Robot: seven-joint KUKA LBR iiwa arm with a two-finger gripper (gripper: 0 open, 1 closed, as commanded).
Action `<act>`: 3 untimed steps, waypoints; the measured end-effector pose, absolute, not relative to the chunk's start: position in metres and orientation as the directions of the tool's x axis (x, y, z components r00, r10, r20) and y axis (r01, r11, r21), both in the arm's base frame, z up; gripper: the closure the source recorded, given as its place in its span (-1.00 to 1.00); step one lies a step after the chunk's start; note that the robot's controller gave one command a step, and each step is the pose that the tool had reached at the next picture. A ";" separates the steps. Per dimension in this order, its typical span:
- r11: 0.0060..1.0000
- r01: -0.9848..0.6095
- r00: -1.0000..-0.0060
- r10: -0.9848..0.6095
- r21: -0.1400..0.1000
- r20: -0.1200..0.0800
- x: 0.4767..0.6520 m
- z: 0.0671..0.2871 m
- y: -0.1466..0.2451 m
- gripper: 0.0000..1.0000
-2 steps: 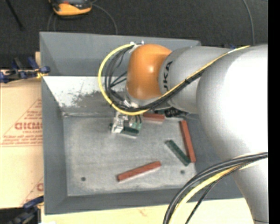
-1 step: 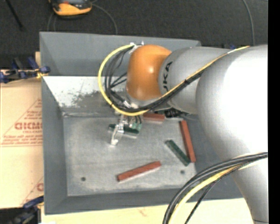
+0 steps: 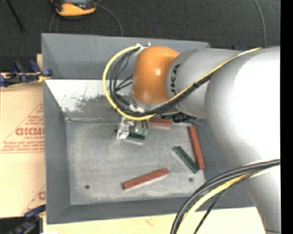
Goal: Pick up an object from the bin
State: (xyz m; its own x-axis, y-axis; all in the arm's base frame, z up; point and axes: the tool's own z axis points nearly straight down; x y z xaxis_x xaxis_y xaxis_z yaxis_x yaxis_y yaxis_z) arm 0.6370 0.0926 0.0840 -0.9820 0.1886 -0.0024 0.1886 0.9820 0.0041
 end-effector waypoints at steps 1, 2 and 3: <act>0.982 0.190 -0.982 0.190 0.003 -0.002 0.636 0.082 0.092 -1.00; 0.982 0.190 -0.982 0.190 0.004 -0.002 0.637 0.084 0.093 1.00; 0.982 0.191 -0.982 0.191 0.003 -0.001 0.636 0.082 0.092 -1.00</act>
Offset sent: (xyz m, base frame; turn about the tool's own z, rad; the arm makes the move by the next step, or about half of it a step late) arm 0.0000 0.0000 0.0000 0.0000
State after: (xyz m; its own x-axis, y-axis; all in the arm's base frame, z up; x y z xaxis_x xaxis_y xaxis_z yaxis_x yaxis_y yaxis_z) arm 0.6362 0.0919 0.0819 -0.9816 0.1912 -0.0015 0.1911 0.9816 0.0026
